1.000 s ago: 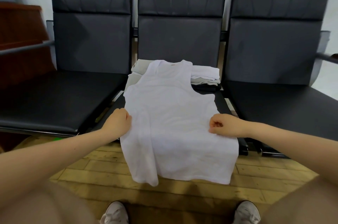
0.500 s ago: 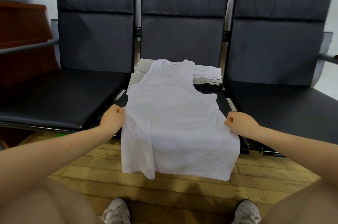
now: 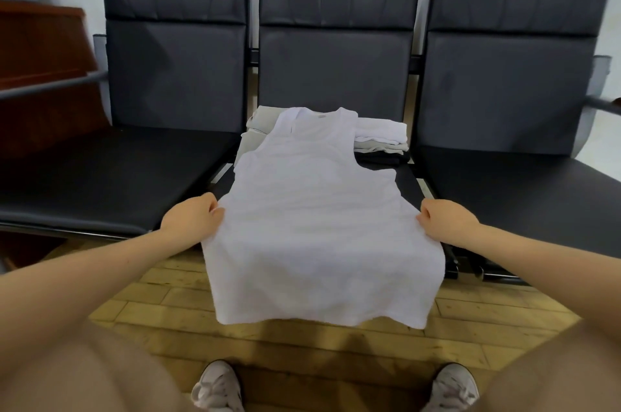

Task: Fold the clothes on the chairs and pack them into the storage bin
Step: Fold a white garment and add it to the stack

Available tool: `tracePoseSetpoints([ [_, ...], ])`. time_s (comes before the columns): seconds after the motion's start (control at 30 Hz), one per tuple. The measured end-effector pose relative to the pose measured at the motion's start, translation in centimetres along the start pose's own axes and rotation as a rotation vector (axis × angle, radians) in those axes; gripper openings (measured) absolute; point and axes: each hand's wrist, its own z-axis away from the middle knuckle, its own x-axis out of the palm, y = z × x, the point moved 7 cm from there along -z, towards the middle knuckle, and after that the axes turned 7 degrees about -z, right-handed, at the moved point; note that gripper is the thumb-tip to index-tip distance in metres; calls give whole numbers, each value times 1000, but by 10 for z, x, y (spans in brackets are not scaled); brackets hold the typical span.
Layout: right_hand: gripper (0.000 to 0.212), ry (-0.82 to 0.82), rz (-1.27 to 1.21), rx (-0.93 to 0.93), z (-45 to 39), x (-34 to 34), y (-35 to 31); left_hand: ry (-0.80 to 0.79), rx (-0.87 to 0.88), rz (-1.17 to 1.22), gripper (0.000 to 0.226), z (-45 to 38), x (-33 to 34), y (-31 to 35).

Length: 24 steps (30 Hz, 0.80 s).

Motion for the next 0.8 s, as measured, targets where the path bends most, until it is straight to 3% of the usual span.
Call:
tracePoseSetpoints([
  [0.23, 15, -21, 6, 76, -13, -8, -22, -14, -98, -6, 40, -6, 2, 10],
  [0.43, 22, -46, -123, 88, -52, -9, -38, -121, -140, 199, 45, -49, 15, 19],
  [0.6, 42, -5, -72, 44, -84, 5, -47, -128, -194, 266, 23, -84, 21, 30],
  [0.8, 48, 88, -106, 40, -120, 7, -55, -102, -269, 487, 27, -122, 31, 37],
])
